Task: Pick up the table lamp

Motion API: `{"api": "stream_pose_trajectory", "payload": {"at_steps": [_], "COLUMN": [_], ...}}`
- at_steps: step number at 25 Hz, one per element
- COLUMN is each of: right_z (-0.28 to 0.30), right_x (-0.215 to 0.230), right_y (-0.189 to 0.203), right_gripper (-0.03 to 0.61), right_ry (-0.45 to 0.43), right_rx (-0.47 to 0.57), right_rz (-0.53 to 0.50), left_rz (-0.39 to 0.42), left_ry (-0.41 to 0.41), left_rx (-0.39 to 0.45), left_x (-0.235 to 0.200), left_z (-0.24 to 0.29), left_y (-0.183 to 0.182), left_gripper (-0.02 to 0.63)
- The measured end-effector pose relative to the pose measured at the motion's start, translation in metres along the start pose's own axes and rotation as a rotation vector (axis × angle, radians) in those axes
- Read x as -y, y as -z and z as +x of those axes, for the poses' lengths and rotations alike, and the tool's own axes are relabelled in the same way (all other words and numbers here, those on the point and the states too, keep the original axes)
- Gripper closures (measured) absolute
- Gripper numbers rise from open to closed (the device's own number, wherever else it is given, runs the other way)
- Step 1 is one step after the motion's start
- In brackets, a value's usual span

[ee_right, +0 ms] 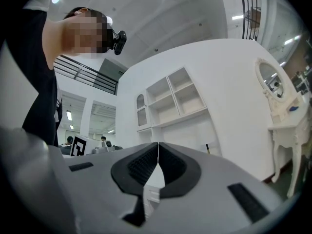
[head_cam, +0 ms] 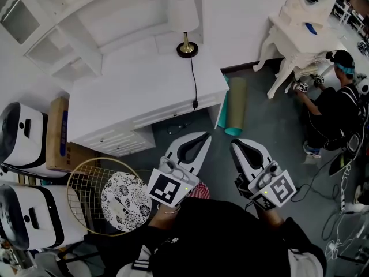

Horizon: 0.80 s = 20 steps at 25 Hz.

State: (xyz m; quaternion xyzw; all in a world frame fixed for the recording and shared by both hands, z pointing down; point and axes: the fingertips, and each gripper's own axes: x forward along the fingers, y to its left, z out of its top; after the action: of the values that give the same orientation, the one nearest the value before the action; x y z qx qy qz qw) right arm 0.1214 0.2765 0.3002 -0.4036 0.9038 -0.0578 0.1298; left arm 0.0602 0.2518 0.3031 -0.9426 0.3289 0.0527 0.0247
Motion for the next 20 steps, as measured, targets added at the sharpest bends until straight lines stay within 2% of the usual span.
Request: {"api": "stream_pose_trajectory", "payload": {"at_steps": [20], "right_z": [0.095], "right_x": [0.012], "right_y": [0.014], "right_gripper": [0.563], "right_ry": [0.015], "right_rx": [-0.013], "right_rz": [-0.008], "left_rz": [-0.005], "left_ry": [0.031], "left_rx": [0.022], "left_x": [-0.092], "left_z": [0.008], "left_y": [-0.001], "left_gripper": [0.601]}}
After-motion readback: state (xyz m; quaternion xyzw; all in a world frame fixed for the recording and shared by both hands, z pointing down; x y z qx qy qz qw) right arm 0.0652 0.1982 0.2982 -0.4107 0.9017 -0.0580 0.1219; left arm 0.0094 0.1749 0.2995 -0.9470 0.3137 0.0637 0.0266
